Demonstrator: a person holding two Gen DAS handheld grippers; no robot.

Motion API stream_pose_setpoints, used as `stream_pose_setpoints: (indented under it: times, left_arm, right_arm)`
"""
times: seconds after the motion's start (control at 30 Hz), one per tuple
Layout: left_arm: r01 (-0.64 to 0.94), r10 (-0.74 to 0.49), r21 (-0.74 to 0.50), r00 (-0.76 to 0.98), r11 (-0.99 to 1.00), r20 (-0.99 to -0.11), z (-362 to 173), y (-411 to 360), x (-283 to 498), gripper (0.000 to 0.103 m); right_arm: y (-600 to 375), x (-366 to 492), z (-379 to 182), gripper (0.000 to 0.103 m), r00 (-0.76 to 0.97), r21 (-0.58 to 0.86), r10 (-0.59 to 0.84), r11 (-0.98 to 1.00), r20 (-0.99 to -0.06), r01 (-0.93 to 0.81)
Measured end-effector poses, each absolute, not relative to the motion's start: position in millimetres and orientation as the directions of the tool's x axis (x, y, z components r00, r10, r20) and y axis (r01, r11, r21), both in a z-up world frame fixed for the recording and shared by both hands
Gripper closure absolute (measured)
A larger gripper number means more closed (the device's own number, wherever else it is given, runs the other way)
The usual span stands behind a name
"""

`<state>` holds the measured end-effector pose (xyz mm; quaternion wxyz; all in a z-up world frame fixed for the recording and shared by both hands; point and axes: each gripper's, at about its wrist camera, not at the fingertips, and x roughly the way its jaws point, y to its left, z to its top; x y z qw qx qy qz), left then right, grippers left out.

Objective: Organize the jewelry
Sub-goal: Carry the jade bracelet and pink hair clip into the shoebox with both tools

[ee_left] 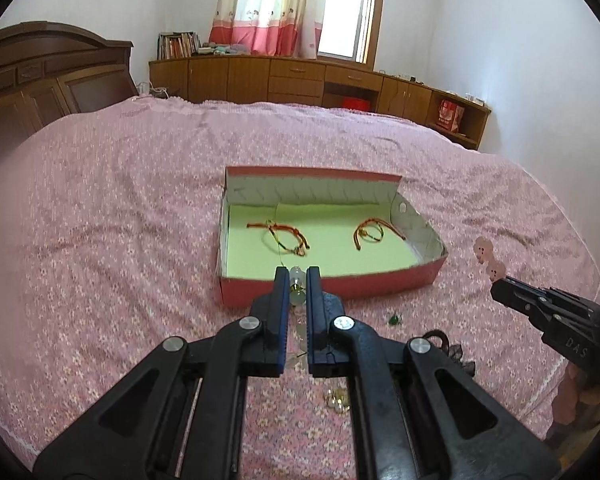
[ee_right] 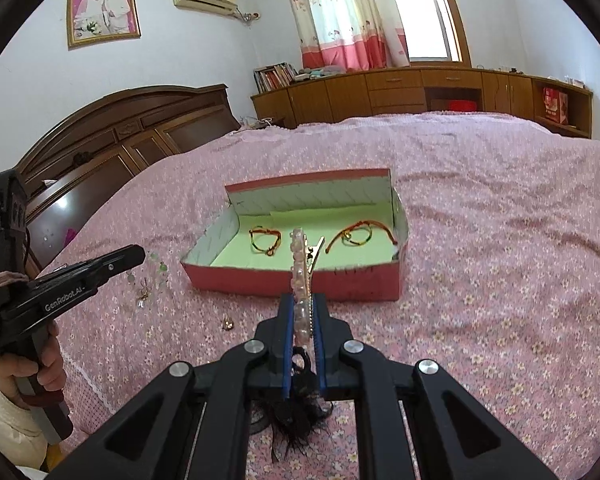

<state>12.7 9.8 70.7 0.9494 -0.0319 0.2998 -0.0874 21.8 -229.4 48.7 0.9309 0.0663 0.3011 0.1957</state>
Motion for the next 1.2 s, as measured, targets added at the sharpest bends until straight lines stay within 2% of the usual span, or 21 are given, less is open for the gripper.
stream_pose_setpoints:
  times: [0.8, 1.2]
  left_arm:
    - [0.139, -0.164, -0.087, 0.867, 0.986, -0.471, 95.0, 8.1, 56.3, 0.103]
    - [0.155, -0.172, -0.075, 0.862, 0.985, -0.477, 87.9, 0.7, 91.0, 0.103]
  right_arm:
    - [-217.5, 64.5, 70.0, 0.093, 0.784, 0.217, 0.405, 0.914, -0.471, -0.342]
    - [-216.1, 108.3, 62.1, 0.093, 0.777, 0.2, 0.372, 0.928, -0.509, -0.313]
